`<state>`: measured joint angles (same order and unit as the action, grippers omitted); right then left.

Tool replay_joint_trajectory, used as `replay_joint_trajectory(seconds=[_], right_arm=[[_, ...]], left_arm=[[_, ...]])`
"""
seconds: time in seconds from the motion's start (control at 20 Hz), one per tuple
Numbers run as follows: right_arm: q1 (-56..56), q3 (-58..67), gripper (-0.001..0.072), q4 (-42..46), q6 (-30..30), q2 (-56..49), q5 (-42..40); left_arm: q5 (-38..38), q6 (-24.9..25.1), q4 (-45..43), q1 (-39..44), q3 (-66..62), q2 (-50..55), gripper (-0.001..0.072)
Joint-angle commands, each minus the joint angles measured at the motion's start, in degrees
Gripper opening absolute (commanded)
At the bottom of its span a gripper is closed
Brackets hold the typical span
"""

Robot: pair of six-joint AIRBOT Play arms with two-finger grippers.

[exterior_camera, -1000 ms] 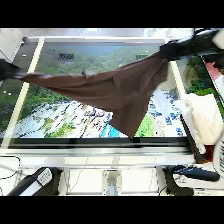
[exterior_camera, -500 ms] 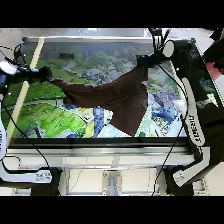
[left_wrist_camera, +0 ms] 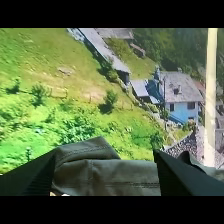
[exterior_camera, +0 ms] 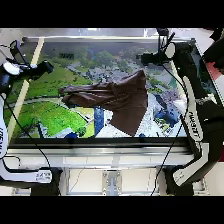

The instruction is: Fold the shirts.

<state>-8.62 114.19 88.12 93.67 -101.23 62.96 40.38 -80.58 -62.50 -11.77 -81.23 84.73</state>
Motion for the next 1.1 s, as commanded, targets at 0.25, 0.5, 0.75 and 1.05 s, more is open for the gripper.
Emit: replay_joint_trajectory(seconds=[0.25,0.5,0.75,1.05], right_arm=[[13.00,-3.58,0.0505,0.13,-10.82,9.84,27.56],[18.36,-24.33,0.0505,-15.65,-11.80,16.31,22.88],[18.16,-45.35,0.0505,-33.31,-10.45,16.41,4.81],[18.14,-56.57,0.0504,-34.45,-11.89,16.41,0.44]], left_arm=[[17.44,0.00,-10.29,-16.22,5.01,-14.08,0.0703],[14.21,-0.04,-0.39,-23.65,31.63,-21.11,0.0703],[-0.44,15.47,24.17,-18.49,40.52,-17.70,0.0703],[-7.30,27.78,24.90,-4.94,39.30,-10.12,0.0703]])
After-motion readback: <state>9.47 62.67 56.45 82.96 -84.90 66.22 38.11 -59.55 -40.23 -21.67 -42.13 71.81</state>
